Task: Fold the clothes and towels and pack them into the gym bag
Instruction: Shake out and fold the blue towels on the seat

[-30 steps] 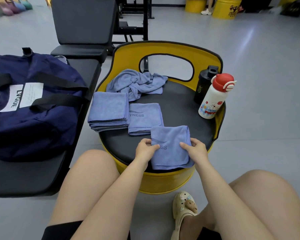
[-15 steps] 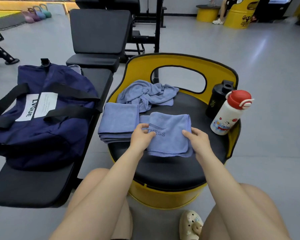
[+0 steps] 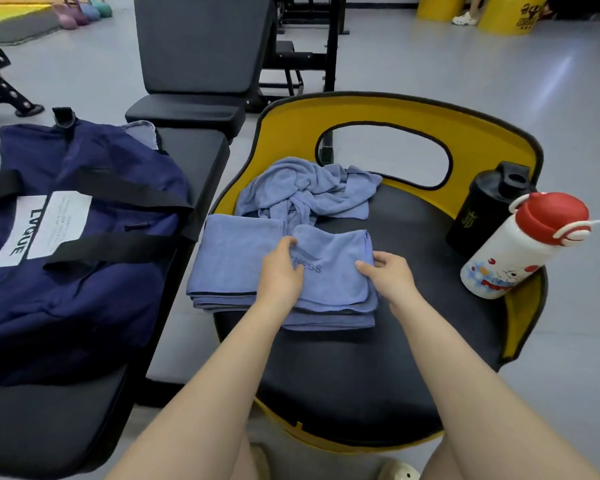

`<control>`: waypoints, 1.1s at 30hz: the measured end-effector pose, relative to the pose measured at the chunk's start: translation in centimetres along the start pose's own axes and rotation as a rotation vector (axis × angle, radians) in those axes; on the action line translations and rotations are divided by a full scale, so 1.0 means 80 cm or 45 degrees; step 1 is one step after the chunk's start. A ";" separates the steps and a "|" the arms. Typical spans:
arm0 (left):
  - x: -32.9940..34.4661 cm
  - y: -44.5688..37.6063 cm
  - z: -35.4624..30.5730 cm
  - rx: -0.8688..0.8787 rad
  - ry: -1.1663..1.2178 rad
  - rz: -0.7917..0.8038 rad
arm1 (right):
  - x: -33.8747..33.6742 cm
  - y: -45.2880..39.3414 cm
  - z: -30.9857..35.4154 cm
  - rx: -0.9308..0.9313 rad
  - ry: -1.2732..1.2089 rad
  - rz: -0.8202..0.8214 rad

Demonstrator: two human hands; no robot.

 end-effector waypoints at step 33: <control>0.067 -0.001 0.016 0.575 -1.479 0.253 | 0.052 0.005 -0.023 -0.904 1.451 0.501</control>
Point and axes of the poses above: each hand's wrist, its own y-axis away from the middle knuckle, its own x-axis out of the palm, z = x × y, the point moved 5 cm from there along -y, towards the middle knuckle, and after that the axes turned 5 degrees about -x, right-handed, at the moved point
